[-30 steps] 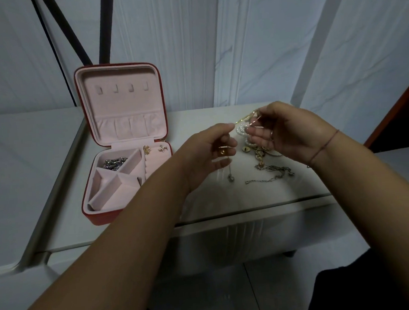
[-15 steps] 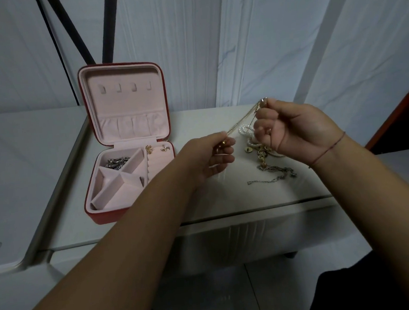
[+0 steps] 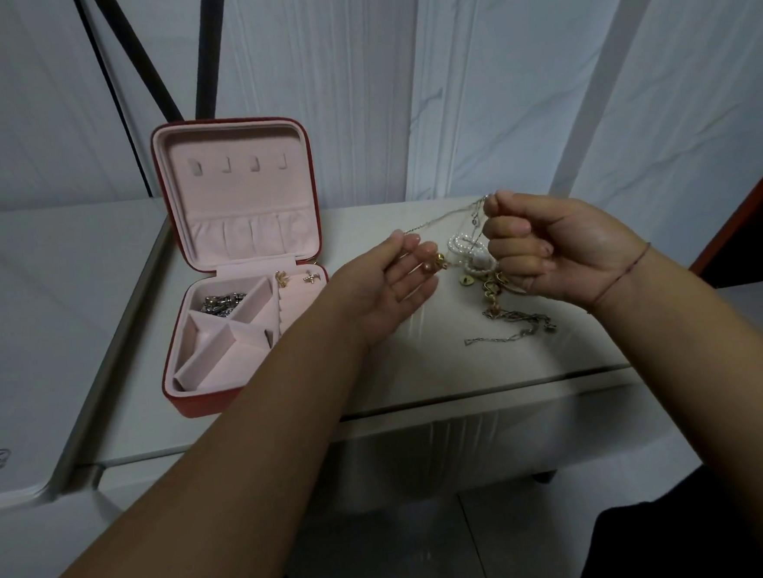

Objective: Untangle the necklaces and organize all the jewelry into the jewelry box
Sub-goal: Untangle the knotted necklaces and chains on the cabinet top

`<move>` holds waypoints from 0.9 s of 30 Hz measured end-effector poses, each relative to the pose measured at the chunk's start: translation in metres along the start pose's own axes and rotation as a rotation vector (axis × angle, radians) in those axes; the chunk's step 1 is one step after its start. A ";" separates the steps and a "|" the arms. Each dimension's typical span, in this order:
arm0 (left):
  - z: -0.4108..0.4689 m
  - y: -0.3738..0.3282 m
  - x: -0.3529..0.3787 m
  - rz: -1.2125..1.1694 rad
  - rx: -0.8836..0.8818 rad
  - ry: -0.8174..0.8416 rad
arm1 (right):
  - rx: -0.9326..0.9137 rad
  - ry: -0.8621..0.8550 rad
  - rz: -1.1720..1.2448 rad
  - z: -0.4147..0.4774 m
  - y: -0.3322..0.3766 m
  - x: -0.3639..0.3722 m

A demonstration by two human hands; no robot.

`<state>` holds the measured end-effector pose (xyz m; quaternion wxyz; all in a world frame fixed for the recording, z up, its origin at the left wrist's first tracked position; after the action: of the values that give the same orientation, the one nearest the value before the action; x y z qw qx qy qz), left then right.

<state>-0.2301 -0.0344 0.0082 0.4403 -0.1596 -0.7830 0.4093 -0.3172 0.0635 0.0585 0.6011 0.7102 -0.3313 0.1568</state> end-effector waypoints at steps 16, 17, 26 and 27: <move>0.002 0.001 -0.002 0.310 0.011 0.046 | -0.094 -0.255 -0.121 -0.005 0.007 -0.014; 0.001 0.002 -0.001 0.365 0.023 0.066 | -0.097 -0.256 -0.120 -0.006 0.007 -0.014; 0.006 0.006 -0.007 0.608 0.063 0.029 | -0.111 -0.220 -0.037 -0.012 0.014 -0.014; 0.006 0.004 -0.009 0.603 0.077 0.007 | -0.111 -0.219 -0.040 -0.013 0.015 -0.015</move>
<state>-0.2310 -0.0401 -0.0019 0.3074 -0.3695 -0.6828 0.5502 -0.3357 0.0792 0.0634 0.6028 0.6951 -0.3888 0.0475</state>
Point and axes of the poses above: each hand's wrist, its own z-axis towards the middle knuckle, its own x-axis out of the palm, y = z × x, the point moved 7 cm from there along z, towards the middle knuckle, and after that the axes turned 6 degrees about x, right-handed, at the moved point
